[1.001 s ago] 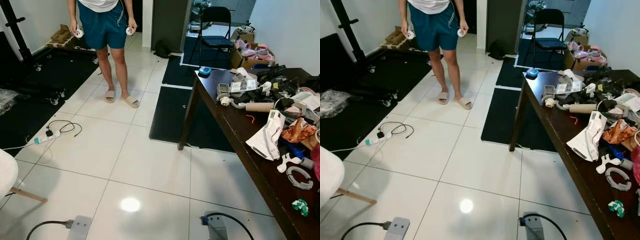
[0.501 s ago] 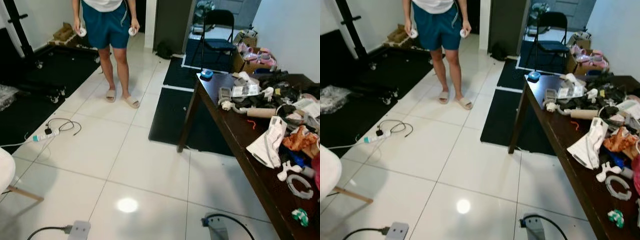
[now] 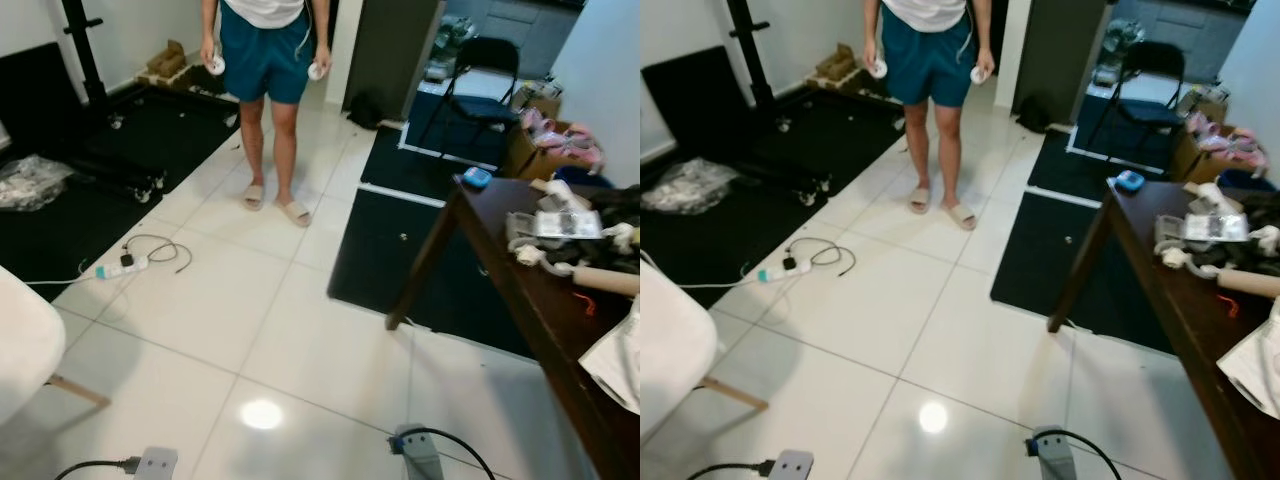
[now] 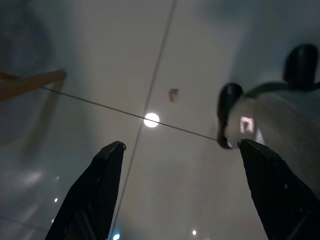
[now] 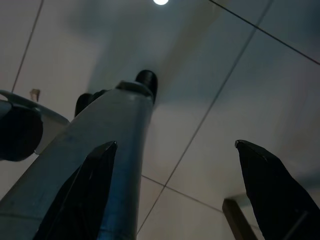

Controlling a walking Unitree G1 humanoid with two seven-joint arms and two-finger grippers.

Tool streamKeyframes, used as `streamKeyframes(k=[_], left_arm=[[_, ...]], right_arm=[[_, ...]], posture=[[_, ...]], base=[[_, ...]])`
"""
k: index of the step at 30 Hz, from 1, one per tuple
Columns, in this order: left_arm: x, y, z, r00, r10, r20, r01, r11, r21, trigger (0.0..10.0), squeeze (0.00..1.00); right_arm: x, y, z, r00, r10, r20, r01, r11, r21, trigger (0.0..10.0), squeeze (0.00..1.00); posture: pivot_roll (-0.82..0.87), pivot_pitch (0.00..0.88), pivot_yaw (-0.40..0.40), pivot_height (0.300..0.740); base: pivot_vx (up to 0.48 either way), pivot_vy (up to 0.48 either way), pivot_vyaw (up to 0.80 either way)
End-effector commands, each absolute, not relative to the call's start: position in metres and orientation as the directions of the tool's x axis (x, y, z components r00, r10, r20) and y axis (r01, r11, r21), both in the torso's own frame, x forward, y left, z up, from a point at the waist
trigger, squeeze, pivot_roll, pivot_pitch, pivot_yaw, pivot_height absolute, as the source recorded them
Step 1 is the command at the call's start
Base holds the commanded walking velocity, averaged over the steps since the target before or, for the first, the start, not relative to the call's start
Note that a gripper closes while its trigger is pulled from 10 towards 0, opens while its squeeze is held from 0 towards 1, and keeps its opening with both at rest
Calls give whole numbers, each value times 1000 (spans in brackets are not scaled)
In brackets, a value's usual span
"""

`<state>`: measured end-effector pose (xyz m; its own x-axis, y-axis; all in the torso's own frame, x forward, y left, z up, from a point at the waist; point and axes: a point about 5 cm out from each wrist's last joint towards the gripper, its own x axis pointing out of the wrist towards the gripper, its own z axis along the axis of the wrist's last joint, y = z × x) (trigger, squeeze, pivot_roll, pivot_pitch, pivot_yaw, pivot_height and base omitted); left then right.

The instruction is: Picking trash to rubbish bin

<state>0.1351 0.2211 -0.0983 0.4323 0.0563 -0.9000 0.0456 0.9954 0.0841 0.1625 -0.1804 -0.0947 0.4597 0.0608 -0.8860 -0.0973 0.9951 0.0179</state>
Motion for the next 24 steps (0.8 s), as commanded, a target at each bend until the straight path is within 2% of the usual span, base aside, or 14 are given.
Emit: streamKeyframes(k=[1, 24], left_arm=[[131, 217, -101, 420, 47, -906, 52, 996, 75, 10000, 0], [125, 213, -103, 412, 43, -910, 30, 998, 61, 10000, 0]], right_arm=[[160, -184, -95, 450, 54, -892, -101, 995, 10, 10000, 0], [162, -187, -94, 442, 54, -895, -130, 991, -5, 10000, 0]], posture=[[98, 66, -48, 740], [112, 59, -66, 740]], base=[[277, 0, 0], [366, 0, -24]])
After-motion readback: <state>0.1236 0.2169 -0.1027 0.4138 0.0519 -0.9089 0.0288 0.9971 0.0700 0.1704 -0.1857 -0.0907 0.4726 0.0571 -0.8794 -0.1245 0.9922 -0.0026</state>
